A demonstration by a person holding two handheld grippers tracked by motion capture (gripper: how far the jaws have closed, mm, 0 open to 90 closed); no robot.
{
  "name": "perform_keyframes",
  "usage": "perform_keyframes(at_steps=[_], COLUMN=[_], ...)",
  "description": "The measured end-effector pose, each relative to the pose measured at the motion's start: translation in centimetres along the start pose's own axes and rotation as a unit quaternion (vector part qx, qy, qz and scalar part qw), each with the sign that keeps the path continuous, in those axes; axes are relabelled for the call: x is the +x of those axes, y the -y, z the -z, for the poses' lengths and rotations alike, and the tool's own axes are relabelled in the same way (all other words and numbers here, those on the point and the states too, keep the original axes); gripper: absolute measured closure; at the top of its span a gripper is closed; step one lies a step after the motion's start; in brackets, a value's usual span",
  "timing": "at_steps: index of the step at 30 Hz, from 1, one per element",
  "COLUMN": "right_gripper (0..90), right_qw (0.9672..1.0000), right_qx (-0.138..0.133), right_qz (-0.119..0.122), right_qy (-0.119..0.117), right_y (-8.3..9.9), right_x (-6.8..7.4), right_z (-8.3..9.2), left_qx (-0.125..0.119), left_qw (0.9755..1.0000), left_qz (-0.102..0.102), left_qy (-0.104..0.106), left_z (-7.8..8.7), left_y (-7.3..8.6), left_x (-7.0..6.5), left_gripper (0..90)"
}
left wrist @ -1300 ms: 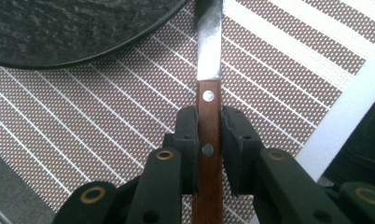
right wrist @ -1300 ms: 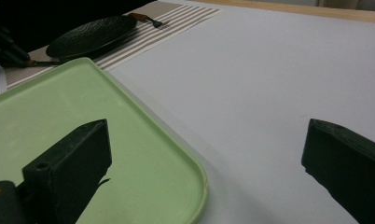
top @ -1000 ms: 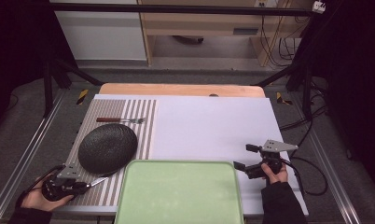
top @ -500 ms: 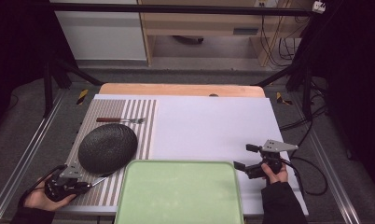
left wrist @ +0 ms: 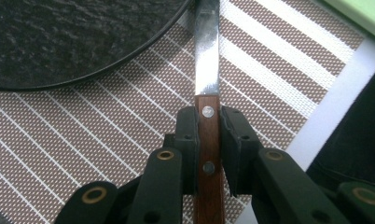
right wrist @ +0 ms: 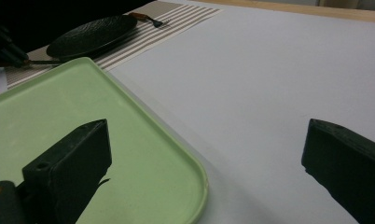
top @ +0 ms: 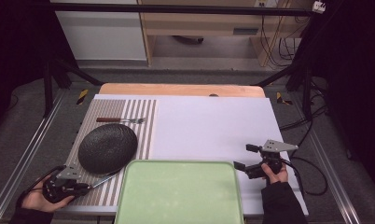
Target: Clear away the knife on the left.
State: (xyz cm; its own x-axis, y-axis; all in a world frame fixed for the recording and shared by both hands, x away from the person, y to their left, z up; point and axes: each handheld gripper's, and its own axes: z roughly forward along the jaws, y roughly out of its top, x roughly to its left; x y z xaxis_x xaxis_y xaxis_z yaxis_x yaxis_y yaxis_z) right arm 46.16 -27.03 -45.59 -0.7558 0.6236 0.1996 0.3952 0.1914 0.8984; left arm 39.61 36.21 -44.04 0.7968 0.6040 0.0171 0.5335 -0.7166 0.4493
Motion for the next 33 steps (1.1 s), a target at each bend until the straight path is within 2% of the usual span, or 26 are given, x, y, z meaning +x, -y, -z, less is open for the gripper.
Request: perform_keyframes(at_steps=[17, 23, 33], right_gripper=[1.7, 1.7, 1.7], right_qw=[1.0, 1.0, 1.0], right_qx=[0.0, -0.001, -0.002], right_qz=[0.0, 0.001, 0.001], right_qy=[0.0, 0.0, 0.0], right_y=[0.0, 0.0, 0.0], right_x=[0.0, 0.0, 0.0], right_z=[0.0, 0.0, 0.0], left_qx=[-0.013, -0.036, -0.054], left_qw=[0.9997, 0.999, 0.9984], left_qz=[-0.02, -0.026, -0.013], left_qy=[0.011, 0.0, -0.012], left_z=[1.1, 1.2, 0.5], left_y=[-0.5, -1.7, -3.4], left_x=[-0.8, -1.5, -2.5], left_gripper=[77.1, 77.1, 77.0])
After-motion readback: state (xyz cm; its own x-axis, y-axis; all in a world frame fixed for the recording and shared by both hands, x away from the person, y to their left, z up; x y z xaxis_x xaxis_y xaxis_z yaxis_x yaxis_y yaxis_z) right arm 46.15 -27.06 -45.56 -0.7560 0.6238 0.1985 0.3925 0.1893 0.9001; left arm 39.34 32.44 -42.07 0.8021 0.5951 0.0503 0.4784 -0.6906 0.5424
